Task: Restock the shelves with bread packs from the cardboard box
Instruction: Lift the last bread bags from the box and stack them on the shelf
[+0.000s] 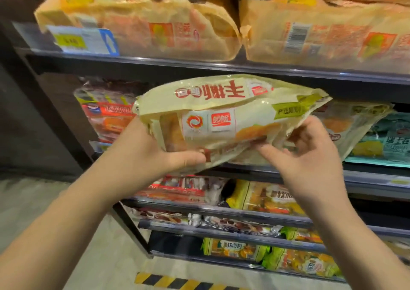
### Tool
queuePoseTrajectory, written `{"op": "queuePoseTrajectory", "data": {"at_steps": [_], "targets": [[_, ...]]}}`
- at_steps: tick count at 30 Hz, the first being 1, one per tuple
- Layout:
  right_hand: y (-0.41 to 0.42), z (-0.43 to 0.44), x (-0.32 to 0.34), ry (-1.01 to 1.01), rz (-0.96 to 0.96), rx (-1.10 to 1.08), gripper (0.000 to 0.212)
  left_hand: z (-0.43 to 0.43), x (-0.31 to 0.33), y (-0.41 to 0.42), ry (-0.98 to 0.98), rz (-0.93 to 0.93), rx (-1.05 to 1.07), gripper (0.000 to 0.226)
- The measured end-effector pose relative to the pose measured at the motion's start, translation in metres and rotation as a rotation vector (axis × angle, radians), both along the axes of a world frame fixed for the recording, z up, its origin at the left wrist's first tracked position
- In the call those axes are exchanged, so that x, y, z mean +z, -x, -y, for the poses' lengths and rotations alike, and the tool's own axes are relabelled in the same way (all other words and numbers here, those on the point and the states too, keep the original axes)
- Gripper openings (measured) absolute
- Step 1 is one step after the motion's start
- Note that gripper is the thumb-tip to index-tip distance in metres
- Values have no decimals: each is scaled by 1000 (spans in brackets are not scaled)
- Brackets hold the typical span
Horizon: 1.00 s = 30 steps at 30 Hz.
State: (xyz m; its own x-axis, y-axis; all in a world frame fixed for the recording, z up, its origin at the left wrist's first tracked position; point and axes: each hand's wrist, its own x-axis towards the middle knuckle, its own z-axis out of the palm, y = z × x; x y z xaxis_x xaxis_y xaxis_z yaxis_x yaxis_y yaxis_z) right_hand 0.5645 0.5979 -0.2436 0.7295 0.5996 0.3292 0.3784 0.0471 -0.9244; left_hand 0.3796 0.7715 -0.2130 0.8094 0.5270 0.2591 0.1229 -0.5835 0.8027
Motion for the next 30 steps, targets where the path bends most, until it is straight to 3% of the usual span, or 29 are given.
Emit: {"op": "queuePoseTrajectory", "data": {"at_steps": [5, 8, 13, 20, 22, 26, 30], "targets": [[-7, -12, -1, 109, 202, -80, 37, -27, -10, -3, -131, 87, 284, 69], [-13, -16, 3, 134, 279, -94, 34, -34, -18, -10, -176, 119, 346, 71], [-24, -28, -18, 126, 327, -171, 26, -30, -45, -24, -349, 136, 419, 56], [-25, -41, -63, 150, 182, -165, 10, -19, -89, -38, -5, 259, 452, 63], [-26, -44, -70, 159, 173, -161, 14, -18, -96, -38, 91, 341, 423, 62], [-28, -50, -77, 126, 104, -115, 22, -22, -101, -40, 13, 268, 447, 42], [-29, -55, -78, 131, 109, -100, 22, -25, -105, -42, -16, 187, 428, 48]]}}
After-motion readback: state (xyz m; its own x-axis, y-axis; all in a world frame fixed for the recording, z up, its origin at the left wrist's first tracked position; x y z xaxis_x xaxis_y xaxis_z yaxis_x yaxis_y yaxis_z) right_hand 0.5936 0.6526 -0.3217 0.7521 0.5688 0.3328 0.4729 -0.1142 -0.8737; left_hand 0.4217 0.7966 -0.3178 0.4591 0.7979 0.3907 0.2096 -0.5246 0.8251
